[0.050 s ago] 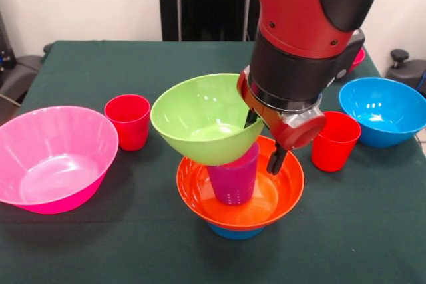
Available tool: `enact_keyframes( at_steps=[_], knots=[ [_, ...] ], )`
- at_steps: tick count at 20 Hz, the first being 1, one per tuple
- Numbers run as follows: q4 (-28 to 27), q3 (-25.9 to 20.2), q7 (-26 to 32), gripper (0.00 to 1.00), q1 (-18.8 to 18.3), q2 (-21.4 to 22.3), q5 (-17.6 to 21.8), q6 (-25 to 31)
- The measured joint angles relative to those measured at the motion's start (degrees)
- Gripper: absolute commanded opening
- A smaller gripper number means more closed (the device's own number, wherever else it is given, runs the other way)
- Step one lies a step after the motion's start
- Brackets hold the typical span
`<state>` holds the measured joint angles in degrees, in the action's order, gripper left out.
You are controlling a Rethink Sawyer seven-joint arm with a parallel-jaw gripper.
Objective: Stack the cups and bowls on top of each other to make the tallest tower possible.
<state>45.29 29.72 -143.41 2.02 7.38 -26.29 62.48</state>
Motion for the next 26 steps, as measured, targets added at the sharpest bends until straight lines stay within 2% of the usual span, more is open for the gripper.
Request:
enact_keyframes(
  at_steps=[26],
  knots=[
    [0.0,-1.82,0.0,1.0,-0.3,1.01,0.0,0.11]
  ],
)
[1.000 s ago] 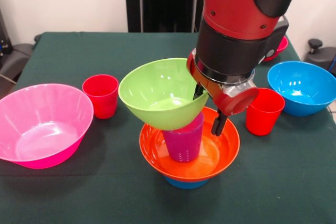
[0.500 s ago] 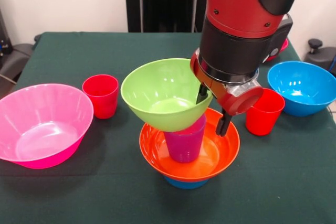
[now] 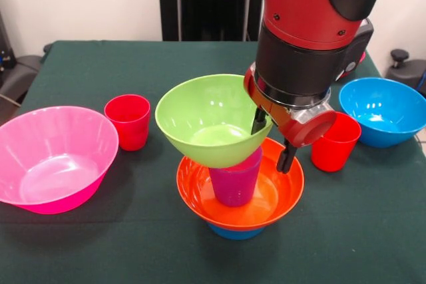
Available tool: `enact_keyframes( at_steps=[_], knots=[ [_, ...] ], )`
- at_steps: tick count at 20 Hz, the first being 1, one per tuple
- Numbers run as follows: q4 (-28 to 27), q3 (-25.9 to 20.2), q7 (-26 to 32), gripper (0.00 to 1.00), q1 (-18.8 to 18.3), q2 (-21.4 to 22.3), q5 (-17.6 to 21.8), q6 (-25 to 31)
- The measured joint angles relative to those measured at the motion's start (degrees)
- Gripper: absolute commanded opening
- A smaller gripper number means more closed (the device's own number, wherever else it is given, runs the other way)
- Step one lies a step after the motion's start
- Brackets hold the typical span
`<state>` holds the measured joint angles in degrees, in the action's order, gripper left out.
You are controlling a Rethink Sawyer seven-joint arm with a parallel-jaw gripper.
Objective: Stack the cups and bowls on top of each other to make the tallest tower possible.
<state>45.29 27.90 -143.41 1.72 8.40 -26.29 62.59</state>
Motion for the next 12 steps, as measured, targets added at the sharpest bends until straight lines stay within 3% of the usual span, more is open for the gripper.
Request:
enact_keyframes(
  at_steps=[12],
  knots=[
    [-0.01,0.01,0.0,1.0,0.4,-0.42,0.0,-0.01]
  ],
)
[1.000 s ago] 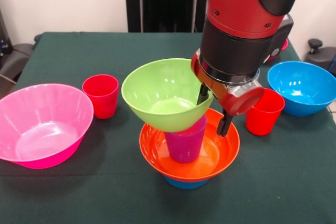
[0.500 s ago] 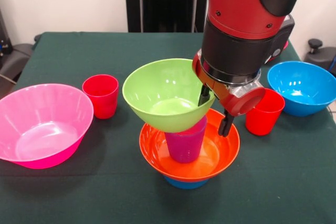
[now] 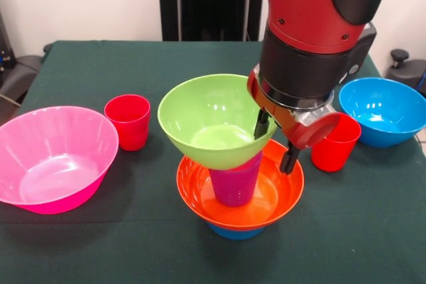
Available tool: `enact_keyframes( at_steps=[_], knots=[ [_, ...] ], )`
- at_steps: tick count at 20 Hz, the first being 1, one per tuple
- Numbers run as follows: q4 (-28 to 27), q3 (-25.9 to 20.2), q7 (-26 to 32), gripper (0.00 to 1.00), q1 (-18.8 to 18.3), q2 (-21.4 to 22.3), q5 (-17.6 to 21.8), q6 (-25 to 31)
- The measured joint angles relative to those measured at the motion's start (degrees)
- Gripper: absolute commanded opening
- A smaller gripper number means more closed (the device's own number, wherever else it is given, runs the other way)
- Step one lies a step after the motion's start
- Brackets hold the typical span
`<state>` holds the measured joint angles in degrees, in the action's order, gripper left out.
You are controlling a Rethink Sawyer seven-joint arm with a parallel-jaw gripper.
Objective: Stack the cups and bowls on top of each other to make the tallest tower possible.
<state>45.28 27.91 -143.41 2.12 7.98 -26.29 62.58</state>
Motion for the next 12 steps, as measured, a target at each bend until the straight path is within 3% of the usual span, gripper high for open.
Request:
enact_keyframes(
  at_steps=[12],
  knots=[
    [0.0,-0.01,0.0,1.0,1.45,-0.48,0.0,0.0]
  ],
)
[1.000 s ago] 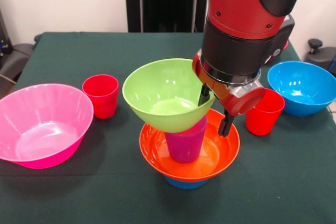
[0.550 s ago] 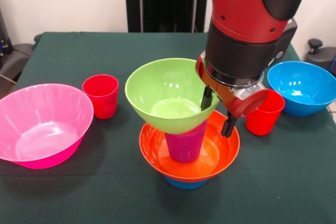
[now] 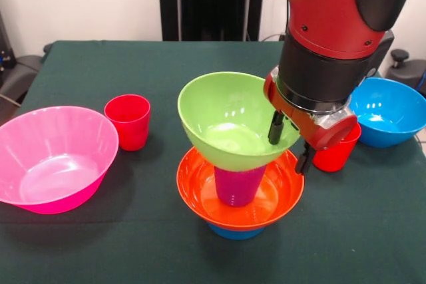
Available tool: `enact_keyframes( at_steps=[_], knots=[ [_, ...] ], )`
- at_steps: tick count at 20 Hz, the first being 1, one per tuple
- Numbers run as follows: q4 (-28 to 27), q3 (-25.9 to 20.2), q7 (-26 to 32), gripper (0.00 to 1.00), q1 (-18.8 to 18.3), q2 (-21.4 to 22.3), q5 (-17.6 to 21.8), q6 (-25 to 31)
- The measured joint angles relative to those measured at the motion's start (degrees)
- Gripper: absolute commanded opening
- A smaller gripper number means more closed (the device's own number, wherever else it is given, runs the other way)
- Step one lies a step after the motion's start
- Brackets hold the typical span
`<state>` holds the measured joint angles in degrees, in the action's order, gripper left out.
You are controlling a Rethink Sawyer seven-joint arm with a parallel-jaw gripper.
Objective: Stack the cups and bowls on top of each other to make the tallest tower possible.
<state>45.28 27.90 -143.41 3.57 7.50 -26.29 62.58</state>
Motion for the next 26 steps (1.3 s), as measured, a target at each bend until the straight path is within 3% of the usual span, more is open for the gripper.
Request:
enact_keyframes(
  at_steps=[26],
  knots=[
    [2.47,-0.81,0.0,1.0,-0.09,1.23,-0.01,0.0]
  ],
)
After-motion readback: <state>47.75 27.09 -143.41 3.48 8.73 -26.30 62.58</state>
